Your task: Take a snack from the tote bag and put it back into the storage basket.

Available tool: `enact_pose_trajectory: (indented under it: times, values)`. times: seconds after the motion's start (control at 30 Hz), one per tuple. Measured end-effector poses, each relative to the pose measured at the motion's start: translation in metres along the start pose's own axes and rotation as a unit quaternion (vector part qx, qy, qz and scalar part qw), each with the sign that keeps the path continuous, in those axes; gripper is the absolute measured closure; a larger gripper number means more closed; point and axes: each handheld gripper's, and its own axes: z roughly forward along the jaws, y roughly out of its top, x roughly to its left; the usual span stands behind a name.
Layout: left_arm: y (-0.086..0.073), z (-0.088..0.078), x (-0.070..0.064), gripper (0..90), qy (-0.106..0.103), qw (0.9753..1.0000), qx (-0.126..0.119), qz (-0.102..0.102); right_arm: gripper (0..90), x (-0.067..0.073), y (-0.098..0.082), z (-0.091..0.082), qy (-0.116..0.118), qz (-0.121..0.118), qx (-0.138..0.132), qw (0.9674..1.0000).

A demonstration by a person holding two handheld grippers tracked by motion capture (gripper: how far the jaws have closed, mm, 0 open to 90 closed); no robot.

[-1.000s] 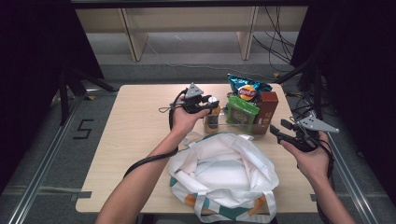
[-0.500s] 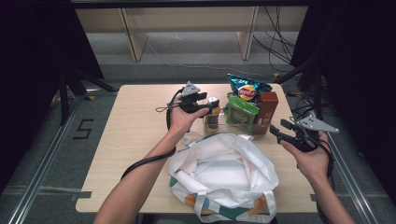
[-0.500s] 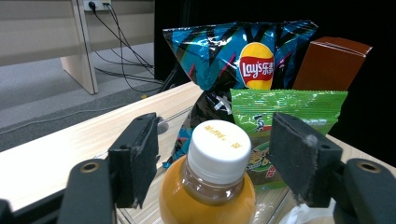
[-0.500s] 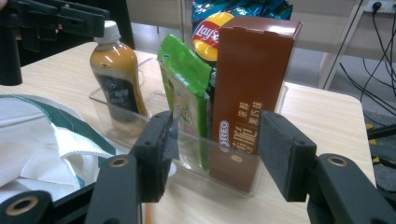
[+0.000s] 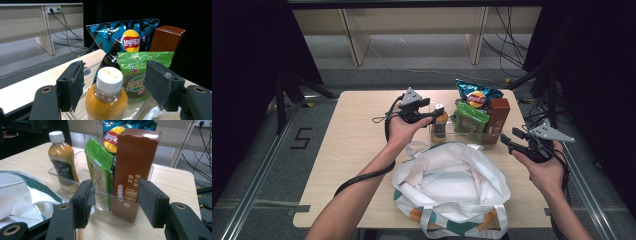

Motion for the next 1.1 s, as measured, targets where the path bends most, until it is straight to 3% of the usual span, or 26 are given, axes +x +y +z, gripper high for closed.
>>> enact_pose_trajectory:
  times: [0.07,0.17,0.33,0.73,0.8,0.87,0.93,1.1]
  values:
    - [0.0,-0.003,-0.001,31.3,-0.002,1.0,0.003,0.001,47.5,-0.001,0.0,0.0,-0.002,-0.009,-0.001,1.0]
    - [-0.001,-0.008,-0.001,31.6,0.0,1.0,0.002,-0.005,47.5,0.001,0.0,0.0,0.001,0.004,-0.001,1.0]
    - [-0.002,-0.017,-0.003,31.1,-0.002,1.0,0.003,-0.006,47.5,0.0,0.0,0.0,0.001,-0.005,-0.003,1.0]
    - [0.001,-0.047,-0.011,30.7,-0.002,1.0,0.002,0.005,47.4,-0.004,0.001,0.0,0.013,-0.013,-0.001,0.9998]
    - [0.0,-0.052,-0.012,30.6,-0.005,1.0,0.002,0.006,47.5,-0.002,0.001,-0.002,0.007,-0.009,0.004,0.9999]
    - [-0.001,-0.058,-0.013,30.6,-0.006,1.0,0.001,0.003,47.4,-0.004,0.002,-0.001,0.002,-0.027,0.003,0.9996]
    - [-0.004,-0.063,-0.015,30.7,-0.006,1.0,-0.001,-0.001,47.4,-0.002,0.002,-0.002,0.001,-0.015,0.006,0.9999]
    - [-0.009,-0.075,-0.019,30.7,-0.011,0.9999,-0.003,0.0,47.4,-0.003,0.002,-0.001,0.0,-0.026,0.004,0.9997]
